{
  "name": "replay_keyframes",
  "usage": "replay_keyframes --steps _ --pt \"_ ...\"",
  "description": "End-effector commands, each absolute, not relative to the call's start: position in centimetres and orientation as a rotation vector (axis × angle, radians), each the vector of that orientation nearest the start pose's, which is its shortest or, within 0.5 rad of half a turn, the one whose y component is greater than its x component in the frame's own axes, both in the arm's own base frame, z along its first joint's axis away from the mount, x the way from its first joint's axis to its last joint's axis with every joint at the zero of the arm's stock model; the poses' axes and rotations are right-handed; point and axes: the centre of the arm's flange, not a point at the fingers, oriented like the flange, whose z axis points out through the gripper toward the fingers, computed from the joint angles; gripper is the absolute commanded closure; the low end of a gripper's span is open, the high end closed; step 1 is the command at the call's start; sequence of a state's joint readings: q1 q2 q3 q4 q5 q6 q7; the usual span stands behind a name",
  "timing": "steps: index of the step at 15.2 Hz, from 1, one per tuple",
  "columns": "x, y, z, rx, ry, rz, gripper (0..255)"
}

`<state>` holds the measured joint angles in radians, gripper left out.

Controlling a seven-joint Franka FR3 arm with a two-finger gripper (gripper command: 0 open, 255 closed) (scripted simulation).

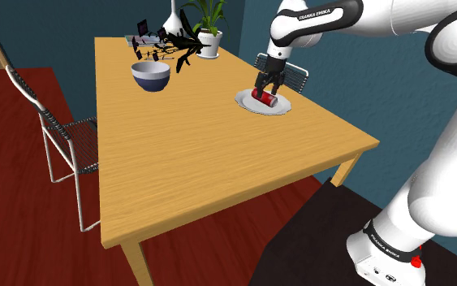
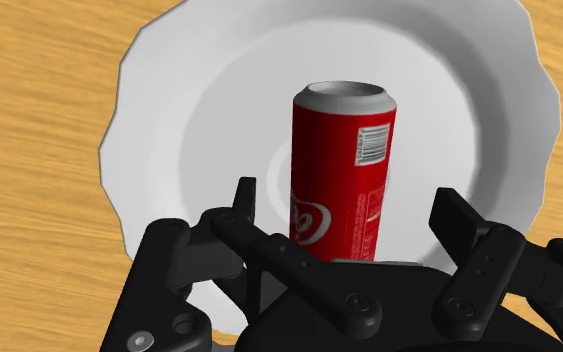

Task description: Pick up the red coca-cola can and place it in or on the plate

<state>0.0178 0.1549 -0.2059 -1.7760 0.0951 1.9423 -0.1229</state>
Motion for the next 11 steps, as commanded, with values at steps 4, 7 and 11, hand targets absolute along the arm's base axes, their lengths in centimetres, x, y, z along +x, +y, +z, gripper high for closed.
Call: replay_keyframes --steps 4,7,11 --pt "59.8 -10.5 51.5 -3.083 0.149 -0.037 0" --pt "59.8 -10.5 51.5 -3.083 0.149 -0.037 0" --pt "59.8 -10.5 51.5 -3.083 0.149 -0.037 0"
